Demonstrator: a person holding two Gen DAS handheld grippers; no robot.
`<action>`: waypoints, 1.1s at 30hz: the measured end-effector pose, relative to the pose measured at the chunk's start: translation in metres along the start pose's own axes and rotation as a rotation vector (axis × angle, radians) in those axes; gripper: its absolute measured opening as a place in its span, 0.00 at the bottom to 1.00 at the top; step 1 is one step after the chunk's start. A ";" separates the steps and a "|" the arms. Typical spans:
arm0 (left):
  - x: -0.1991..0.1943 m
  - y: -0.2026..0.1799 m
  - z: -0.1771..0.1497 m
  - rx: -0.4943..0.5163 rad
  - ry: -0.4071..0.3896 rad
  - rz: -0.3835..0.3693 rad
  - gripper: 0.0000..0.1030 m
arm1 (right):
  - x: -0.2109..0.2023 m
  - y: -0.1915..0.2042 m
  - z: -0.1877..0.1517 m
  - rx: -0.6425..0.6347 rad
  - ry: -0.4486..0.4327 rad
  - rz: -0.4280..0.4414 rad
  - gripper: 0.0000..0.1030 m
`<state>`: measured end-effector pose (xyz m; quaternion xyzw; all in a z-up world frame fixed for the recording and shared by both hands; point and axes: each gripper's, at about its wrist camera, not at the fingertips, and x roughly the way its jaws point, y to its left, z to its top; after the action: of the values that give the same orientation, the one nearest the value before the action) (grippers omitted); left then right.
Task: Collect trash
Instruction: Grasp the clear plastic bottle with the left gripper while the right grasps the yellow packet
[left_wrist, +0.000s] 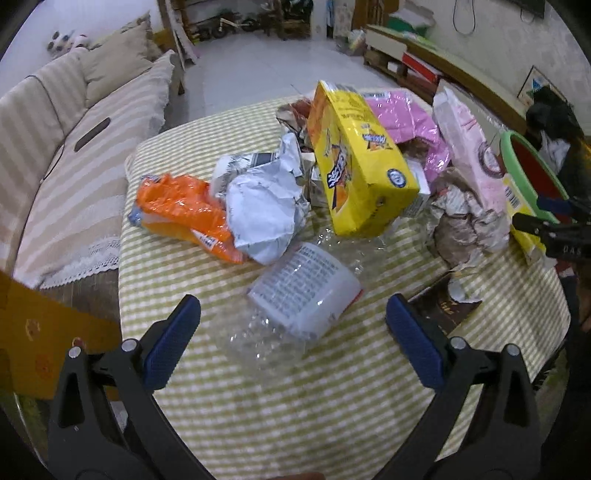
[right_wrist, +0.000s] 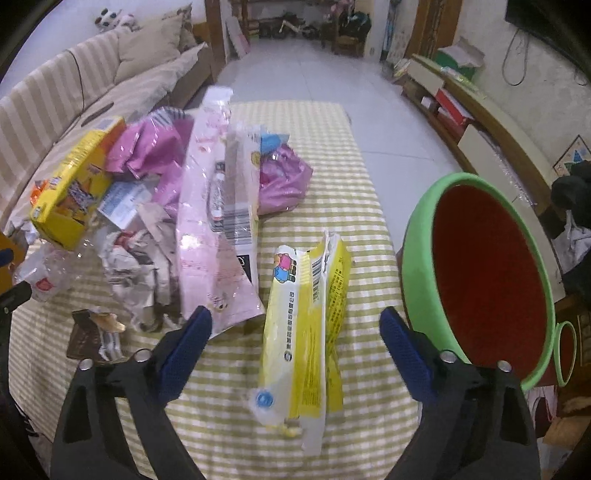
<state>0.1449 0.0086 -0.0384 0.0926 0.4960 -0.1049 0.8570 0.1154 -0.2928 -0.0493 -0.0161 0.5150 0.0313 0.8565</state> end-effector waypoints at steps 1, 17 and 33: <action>0.004 -0.001 0.001 0.012 0.006 0.004 0.96 | 0.003 -0.002 0.001 -0.006 0.010 0.003 0.79; 0.026 -0.011 0.009 0.128 0.060 -0.009 0.74 | 0.011 -0.018 0.005 -0.054 0.040 0.051 0.75; 0.019 -0.029 0.003 0.153 0.040 0.008 0.66 | 0.027 -0.017 -0.012 -0.097 0.107 0.084 0.41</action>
<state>0.1487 -0.0213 -0.0556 0.1620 0.5033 -0.1372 0.8376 0.1181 -0.3093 -0.0788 -0.0377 0.5580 0.0914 0.8239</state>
